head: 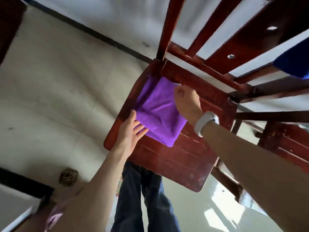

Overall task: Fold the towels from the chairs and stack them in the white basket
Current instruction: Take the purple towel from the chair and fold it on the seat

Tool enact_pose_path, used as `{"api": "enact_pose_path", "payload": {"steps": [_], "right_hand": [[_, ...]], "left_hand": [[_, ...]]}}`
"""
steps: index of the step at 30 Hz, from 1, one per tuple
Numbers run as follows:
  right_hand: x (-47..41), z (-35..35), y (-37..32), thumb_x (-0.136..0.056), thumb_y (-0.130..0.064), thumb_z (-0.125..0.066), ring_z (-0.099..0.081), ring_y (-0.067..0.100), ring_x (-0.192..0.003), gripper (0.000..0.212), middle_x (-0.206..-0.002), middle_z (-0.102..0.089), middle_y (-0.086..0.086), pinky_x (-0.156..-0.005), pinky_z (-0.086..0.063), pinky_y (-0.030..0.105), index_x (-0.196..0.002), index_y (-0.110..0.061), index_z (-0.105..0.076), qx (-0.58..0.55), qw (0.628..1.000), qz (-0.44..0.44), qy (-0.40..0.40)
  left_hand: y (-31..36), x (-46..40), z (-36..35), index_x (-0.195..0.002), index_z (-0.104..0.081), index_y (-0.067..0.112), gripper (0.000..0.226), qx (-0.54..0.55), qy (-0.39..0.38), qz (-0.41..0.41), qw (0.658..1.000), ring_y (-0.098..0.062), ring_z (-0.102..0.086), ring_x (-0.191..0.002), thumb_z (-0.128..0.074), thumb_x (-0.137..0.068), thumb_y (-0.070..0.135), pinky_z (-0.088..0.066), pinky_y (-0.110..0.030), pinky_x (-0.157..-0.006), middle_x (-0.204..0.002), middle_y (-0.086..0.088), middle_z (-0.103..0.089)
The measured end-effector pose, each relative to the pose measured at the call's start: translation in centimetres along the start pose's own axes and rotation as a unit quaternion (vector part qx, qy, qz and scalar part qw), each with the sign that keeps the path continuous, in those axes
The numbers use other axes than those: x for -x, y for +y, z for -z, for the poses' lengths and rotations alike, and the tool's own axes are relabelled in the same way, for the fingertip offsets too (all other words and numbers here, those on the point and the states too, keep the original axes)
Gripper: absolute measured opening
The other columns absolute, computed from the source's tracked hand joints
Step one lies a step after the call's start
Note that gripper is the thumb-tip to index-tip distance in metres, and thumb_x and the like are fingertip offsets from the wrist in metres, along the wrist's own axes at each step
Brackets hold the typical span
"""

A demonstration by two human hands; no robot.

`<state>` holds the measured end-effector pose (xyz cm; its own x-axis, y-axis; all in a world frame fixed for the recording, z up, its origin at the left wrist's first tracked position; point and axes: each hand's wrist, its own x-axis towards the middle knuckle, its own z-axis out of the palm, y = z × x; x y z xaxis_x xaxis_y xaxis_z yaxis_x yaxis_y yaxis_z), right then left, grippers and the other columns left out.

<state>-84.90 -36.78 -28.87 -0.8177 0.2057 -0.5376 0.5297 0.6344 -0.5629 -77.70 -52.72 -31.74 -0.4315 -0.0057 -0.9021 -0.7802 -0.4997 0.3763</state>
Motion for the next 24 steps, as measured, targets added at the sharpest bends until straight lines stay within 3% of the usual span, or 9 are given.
{"api": "enact_pose_path", "payload": {"steps": [3,5,7,9,14,17,19,21,24], "right_hand": [[-3.0,0.7,0.7,-0.085,-0.025,-0.041,-0.048,0.03,-0.12,0.041,-0.126,-0.058,0.01,-0.103,-0.037,0.042,-0.121,-0.016,-0.058,0.101,0.994,0.037,-0.001],[-4.7,0.1,0.9,-0.089,-0.026,-0.044,-0.044,0.03,-0.127,0.042,-0.133,-0.054,0.009,-0.107,-0.033,0.047,-0.129,-0.017,-0.051,0.141,0.988,0.04,-0.048],[-5.7,-0.7,0.6,-0.09,-0.03,-0.045,-0.044,0.031,-0.126,0.043,-0.133,-0.054,0.011,-0.107,-0.033,0.047,-0.131,-0.015,-0.049,0.16,0.984,0.018,-0.075],[-6.4,-1.1,0.3,-0.088,-0.035,-0.044,-0.047,0.035,-0.122,0.043,-0.126,-0.057,0.015,-0.104,-0.036,0.048,-0.124,-0.014,-0.054,0.189,0.978,0.025,-0.081],[-6.3,-1.7,-1.0,-0.076,-0.05,-0.044,-0.047,0.032,-0.118,0.054,-0.122,-0.056,0.011,-0.103,-0.036,0.047,-0.122,-0.025,-0.057,0.202,0.974,0.031,-0.097],[-6.5,-1.5,-1.5,-0.079,-0.041,-0.054,-0.05,0.03,-0.115,0.038,-0.116,-0.06,0.008,-0.101,-0.039,0.045,-0.111,-0.02,-0.062,0.165,0.981,0.044,-0.095],[-6.3,-1.2,-1.8,-0.085,-0.026,-0.057,-0.054,0.025,-0.1,0.01,-0.091,-0.06,-0.002,-0.09,-0.043,0.034,-0.091,-0.02,-0.062,0.117,0.988,0.043,-0.096],[-6.3,-1.1,-1.8,-0.085,-0.02,-0.057,-0.049,0.017,-0.081,0.012,-0.072,-0.047,-0.011,-0.077,-0.038,0.028,-0.076,-0.024,-0.051,0.092,0.991,0.059,-0.081],[-6.3,-1.5,-2.0,-0.084,-0.02,-0.057,-0.043,0.008,-0.067,0.007,-0.066,-0.042,-0.014,-0.076,-0.037,0.03,-0.085,-0.02,-0.05,0.077,0.991,0.094,-0.058]], "left_hand": [[-0.5,-0.9,-0.2,-0.117,-0.051,0.006,0.039,-0.106,0.075,-0.065,0.989,-0.013,-0.061,-0.077,-0.059,-0.088,0.03,-0.054,-0.034,-0.081,-0.088,-0.005,-0.058],[-0.6,-1.7,-0.5,-0.107,-0.056,0.005,0.034,-0.177,0.118,-0.112,0.971,-0.003,-0.058,-0.054,-0.064,-0.084,0.03,-0.056,-0.039,-0.078,-0.071,0.001,-0.053],[-0.5,-2.0,-0.5,-0.097,-0.061,0.008,0.027,-0.221,0.137,-0.158,0.953,-0.012,-0.063,-0.064,-0.065,-0.082,0.03,-0.054,-0.045,-0.084,-0.072,0.001,-0.057],[-0.5,-1.8,-0.5,-0.1,-0.063,0.011,0.022,-0.234,0.126,-0.191,0.945,-0.023,-0.062,-0.086,-0.062,-0.083,0.025,-0.052,-0.048,-0.087,-0.085,-0.001,-0.06],[-0.8,0.2,-0.1,-0.118,-0.056,0.012,0.027,-0.179,0.036,-0.217,0.959,-0.008,-0.054,-0.094,-0.048,-0.093,0.007,-0.048,-0.031,-0.093,-0.09,0.017,-0.052],[-1.0,0.4,0.6,-0.121,-0.054,0.019,0.031,-0.163,0.017,-0.205,0.965,0.001,-0.053,-0.084,-0.046,-0.094,0.006,-0.05,-0.015,-0.076,-0.092,0.02,-0.052],[-1.1,0.2,0.9,-0.118,-0.055,0.019,0.029,-0.165,0.031,-0.197,0.966,0.001,-0.053,-0.08,-0.047,-0.093,0.007,-0.05,-0.012,-0.07,-0.091,0.018,-0.053],[-1.1,-0.2,1.1,-0.114,-0.057,0.012,0.024,-0.15,0.077,-0.187,0.968,-0.003,-0.054,-0.081,-0.05,-0.092,0.008,-0.051,-0.016,-0.069,-0.087,0.013,-0.055],[-1.1,-1.0,1.7,-0.105,-0.062,0.009,0.021,-0.16,0.152,-0.184,0.958,-0.02,-0.06,-0.087,-0.06,-0.085,0.018,-0.053,-0.042,-0.085,-0.086,0.002,-0.062]]}}
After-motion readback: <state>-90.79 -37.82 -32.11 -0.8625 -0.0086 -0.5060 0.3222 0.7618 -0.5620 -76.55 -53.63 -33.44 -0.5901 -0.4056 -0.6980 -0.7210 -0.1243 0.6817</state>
